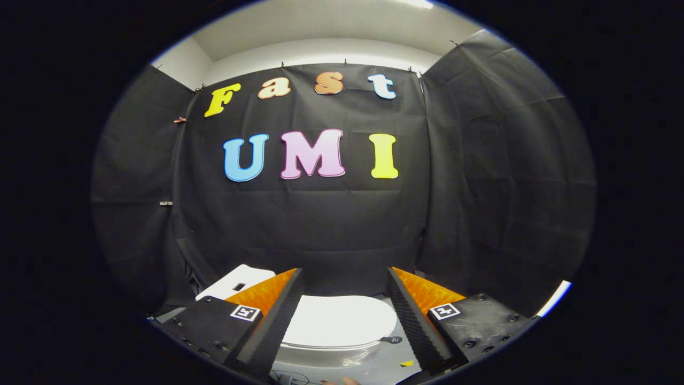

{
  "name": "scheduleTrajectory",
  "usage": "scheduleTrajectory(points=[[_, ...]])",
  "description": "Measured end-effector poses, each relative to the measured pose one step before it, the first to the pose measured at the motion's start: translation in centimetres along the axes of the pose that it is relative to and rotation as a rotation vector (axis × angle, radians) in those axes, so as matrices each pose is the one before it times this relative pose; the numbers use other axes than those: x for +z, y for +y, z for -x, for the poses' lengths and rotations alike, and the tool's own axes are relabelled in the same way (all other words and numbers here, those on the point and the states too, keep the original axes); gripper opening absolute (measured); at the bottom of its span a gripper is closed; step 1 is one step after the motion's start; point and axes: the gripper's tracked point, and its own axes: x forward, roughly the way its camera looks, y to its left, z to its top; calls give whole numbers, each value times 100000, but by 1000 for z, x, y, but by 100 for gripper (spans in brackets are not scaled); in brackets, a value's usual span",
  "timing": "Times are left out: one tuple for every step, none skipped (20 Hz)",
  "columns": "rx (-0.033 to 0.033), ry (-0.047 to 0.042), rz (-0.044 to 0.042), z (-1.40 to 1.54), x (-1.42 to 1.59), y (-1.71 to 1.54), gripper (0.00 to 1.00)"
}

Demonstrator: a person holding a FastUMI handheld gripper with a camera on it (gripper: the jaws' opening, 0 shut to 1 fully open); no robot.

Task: Open the toilet lid.

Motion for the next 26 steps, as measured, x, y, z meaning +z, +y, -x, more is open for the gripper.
scheduleTrajectory(points=[[-902,1691,-999,-704,-750,-793,99],[-1414,2180,-1016,-694,-918,-882,99],[-1218,2140,-1499,-747,-923,-919,99],[-1041,1974,-1667,-786,-822,-823,99],[-961,1903,-1780,-885,-856,-818,99],[-790,1990,-1815,-867,-892,-902,99],[-827,1890,-1777,-986,-864,-872,99],[-952,2401,-1704,-992,-1128,-910,99],[-724,2173,-2185,-1119,-1005,-869,99],[-146,2097,-2692,-1126,-1002,-825,99],[-462,2071,-2151,-1102,-923,-805,99],[-742,1850,-1832,-1085,-910,-855,99],[-823,1604,-1848,-1183,-913,-911,99],[-636,1290,-1772,-956,-766,-896,99],[-769,1246,-1791,-1011,-669,-858,99],[-261,1256,-2048,-1059,-710,-758,99],[-577,1930,-2140,-1091,-688,-927,99],[-368,1598,-2264,-940,-602,-919,99],[-234,1643,-2515,-1106,-639,-890,99],[-643,2131,-2529,-1055,-789,-948,99],[-562,1712,-2770,-1128,-659,-1014,99],[-447,1339,-3259,-943,-527,-1041,100],[-931,1258,-3239,-1110,-388,-1142,100],[-1068,1562,-3193,-991,-621,-1166,100],[-905,2112,-3077,-1085,-763,-1244,99],[-701,2651,-2945,-822,-803,-1109,100]])
